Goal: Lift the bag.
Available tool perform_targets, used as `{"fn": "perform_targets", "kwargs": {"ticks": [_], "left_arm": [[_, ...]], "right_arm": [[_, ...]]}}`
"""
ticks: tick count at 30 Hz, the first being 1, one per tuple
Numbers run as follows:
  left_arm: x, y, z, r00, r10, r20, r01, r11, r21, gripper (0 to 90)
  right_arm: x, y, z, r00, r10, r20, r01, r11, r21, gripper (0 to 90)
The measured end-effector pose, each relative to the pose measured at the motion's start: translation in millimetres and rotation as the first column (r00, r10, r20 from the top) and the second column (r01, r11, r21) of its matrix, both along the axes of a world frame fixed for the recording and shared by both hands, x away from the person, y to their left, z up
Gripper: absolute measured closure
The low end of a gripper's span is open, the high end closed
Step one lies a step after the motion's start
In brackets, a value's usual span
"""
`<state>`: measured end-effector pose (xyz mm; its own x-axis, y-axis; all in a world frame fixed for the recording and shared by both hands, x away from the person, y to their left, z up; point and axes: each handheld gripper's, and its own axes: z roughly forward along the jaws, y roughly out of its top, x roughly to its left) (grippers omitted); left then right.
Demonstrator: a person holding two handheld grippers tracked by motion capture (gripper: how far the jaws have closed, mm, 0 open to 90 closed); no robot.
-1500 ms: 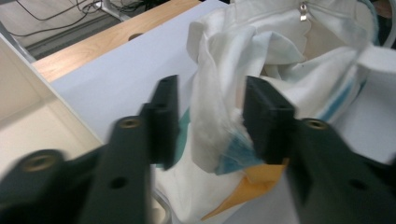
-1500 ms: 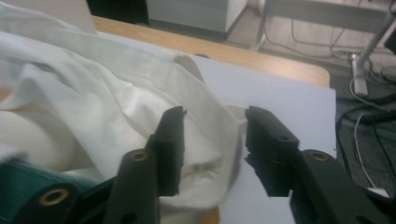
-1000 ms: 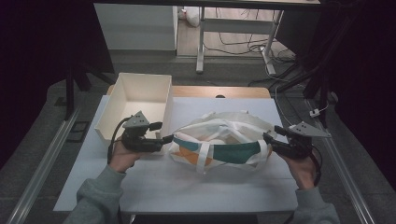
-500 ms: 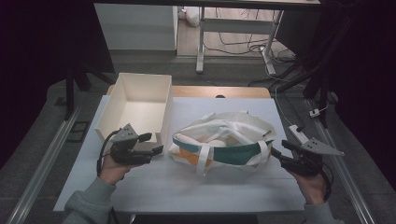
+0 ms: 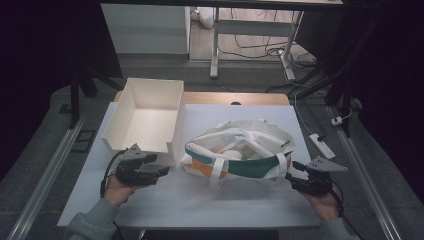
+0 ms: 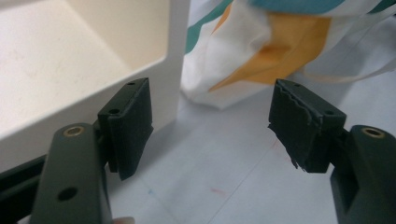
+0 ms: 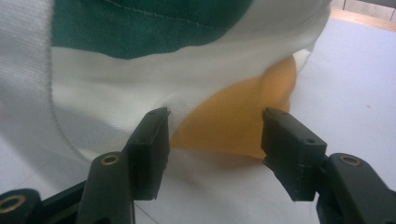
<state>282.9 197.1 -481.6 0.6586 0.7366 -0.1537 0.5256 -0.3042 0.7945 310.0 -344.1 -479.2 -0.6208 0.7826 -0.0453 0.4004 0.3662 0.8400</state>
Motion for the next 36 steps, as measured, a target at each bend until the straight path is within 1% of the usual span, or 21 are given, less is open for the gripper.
{"fn": "perform_targets", "kwargs": {"ticks": [1,4,8,11,14,20,23,27,36], "left_arm": [[-0.1,0.7,-1.9,1.0000,0.004,-0.009,-0.004,1.0000,0.000,29.9],[-0.7,1.2,-6.4,0.9997,0.008,-0.025,-0.008,0.9997,0.022,28.4],[-3.5,3.2,-9.6,0.9995,0.010,-0.030,-0.008,0.9990,0.044,27.1],[-5.0,6.9,-13.0,0.9989,0.027,-0.038,-0.026,0.9987,0.044,26.3],[-5.2,9.7,-15.9,0.9983,0.040,-0.043,-0.038,0.9982,0.046,26.0],[-5.1,10.8,-19.0,0.9977,0.049,-0.047,-0.047,0.9981,0.041,25.5],[-5.2,10.8,-21.0,0.9976,0.047,-0.050,-0.045,0.9982,0.040,25.5],[-6.2,11.4,-20.4,0.9979,0.046,-0.046,-0.044,0.9983,0.039,25.6],[-6.0,11.0,-21.5,0.9976,0.049,-0.050,-0.047,0.9982,0.039,25.6]], "right_arm": [[-0.2,0.1,-1.5,1.0000,0.000,-0.004,0.000,1.000,0.004,41.9],[-0.9,0.7,-7.4,0.9998,0.002,-0.018,-0.002,1.000,0.001,41.9],[-2.0,3.2,-12.9,0.9996,0.016,-0.024,-0.017,1.000,-0.015,41.9],[-1.9,5.9,-17.0,0.9991,0.023,-0.036,-0.023,1.000,-0.018,41.2],[-1.1,8.6,-19.6,0.9988,0.032,-0.038,-0.033,0.999,-0.032,40.7],[0.7,12.7,-18.9,0.9993,0.028,-0.023,-0.029,0.999,-0.043,39.7],[0.3,12.4,-18.4,0.9994,0.027,-0.023,-0.029,0.998,-0.048,39.4],[0.0,11.7,-17.5,0.9995,0.027,-0.017,-0.028,0.999,-0.046,39.2],[0.0,11.6,-17.6,0.9994,0.029,-0.017,-0.030,0.998,-0.046,39.1]]}}
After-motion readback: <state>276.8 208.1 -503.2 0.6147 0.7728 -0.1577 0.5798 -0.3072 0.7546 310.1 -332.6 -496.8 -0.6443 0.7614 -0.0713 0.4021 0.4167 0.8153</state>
